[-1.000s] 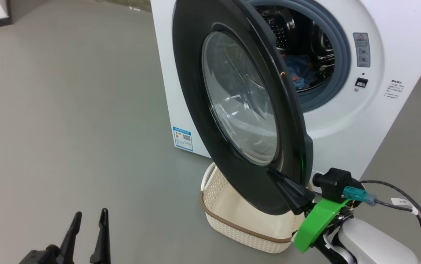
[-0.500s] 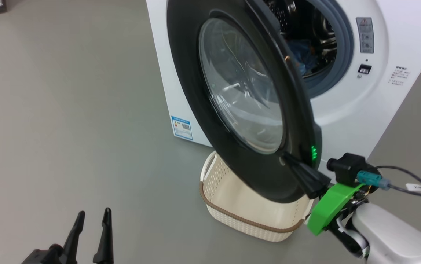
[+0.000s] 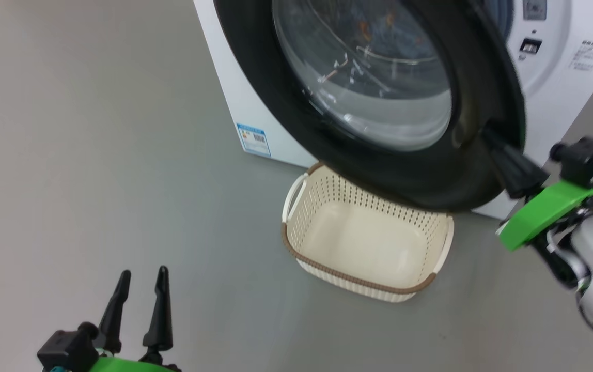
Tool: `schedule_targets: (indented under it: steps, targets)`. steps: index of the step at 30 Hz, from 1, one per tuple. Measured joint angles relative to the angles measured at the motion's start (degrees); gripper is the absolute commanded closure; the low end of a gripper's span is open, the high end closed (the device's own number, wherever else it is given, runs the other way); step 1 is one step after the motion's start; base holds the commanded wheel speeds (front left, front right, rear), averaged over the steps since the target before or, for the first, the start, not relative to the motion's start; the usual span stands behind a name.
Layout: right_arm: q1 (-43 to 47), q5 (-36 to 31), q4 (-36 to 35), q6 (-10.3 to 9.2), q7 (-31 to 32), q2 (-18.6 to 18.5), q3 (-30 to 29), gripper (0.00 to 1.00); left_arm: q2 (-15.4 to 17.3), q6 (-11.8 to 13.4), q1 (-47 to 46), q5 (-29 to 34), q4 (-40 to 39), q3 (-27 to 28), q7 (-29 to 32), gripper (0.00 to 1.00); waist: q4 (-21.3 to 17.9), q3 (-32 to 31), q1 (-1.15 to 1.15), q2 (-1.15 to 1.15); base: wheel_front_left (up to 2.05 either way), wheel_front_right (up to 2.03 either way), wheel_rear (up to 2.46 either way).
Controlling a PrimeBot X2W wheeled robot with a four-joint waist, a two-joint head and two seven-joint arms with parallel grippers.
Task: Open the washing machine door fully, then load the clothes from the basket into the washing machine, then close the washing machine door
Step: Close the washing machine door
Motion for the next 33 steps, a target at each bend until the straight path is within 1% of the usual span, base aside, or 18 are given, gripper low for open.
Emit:
schedule_targets:
  steps: [1, 3, 10, 18, 21, 23, 27, 33]
  targets:
    - [0.0, 0.0, 0.0, 0.0, 0.0, 0.0, 0.0, 1.0, 0.0, 0.0, 0.0, 0.0, 0.0, 0.0, 0.0, 0.0, 0.0, 0.0, 0.0, 0.0, 0.0, 0.0, 0.0]
    - [-1.8, 0.0, -0.05, 0.0, 0.0, -1.19, -0.64, 1.0, -0.64, 0.0, -0.55, 0.1, -0.57, -0.09, 0.0, 0.0, -0.01, 1.57, 0.0, 0.0, 0.0, 0.0, 0.0]
    - [-9.43, 0.46, -0.27, 0.01, 0.0, -6.3, -2.23, 1.0, -2.26, -0.01, -3.26, 0.6, -2.46, 0.03, 0.0, 0.0, 0.07, 7.87, 0.01, 0.0, 0.0, 0.0, 0.0]
    - [-21.36, 3.0, -0.01, 0.0, -0.02, -10.11, 1.31, 1.0, -3.18, 0.0, -6.47, 0.63, -4.77, 1.42, -0.1, 0.0, -0.03, 15.25, 0.01, 0.0, 0.0, 0.0, 0.0]
    - [-25.32, 3.01, 1.18, 0.02, -0.02, -10.54, 1.9, 1.0, -3.5, 0.0, -7.15, 0.63, -5.03, 1.37, -0.1, 0.0, 0.04, 17.41, 0.01, 0.0, 0.0, 0.0, 0.0]
    - [-27.59, 3.05, 1.89, 0.51, -0.11, -10.81, 2.76, 1.0, -3.66, 0.01, -7.46, 0.59, -5.08, 1.33, -0.1, 0.0, 0.21, 18.89, 0.0, 0.0, 0.0, 0.0, 0.0]
    - [-28.43, 3.07, 2.37, 0.58, -0.4, -10.77, 3.64, 1.0, -3.71, 0.14, -7.75, 0.49, -5.21, 1.1, -0.1, 0.0, 0.55, 19.43, 0.0, 0.0, 0.0, 0.0, 0.0]
    - [-28.7, 3.33, 3.98, 0.55, -0.18, -10.14, 4.71, 1.0, -3.71, 0.59, -7.73, 0.33, -5.2, 0.69, -0.1, 0.0, 0.41, 18.37, 0.0, 0.0, 0.0, 0.0, 0.0]
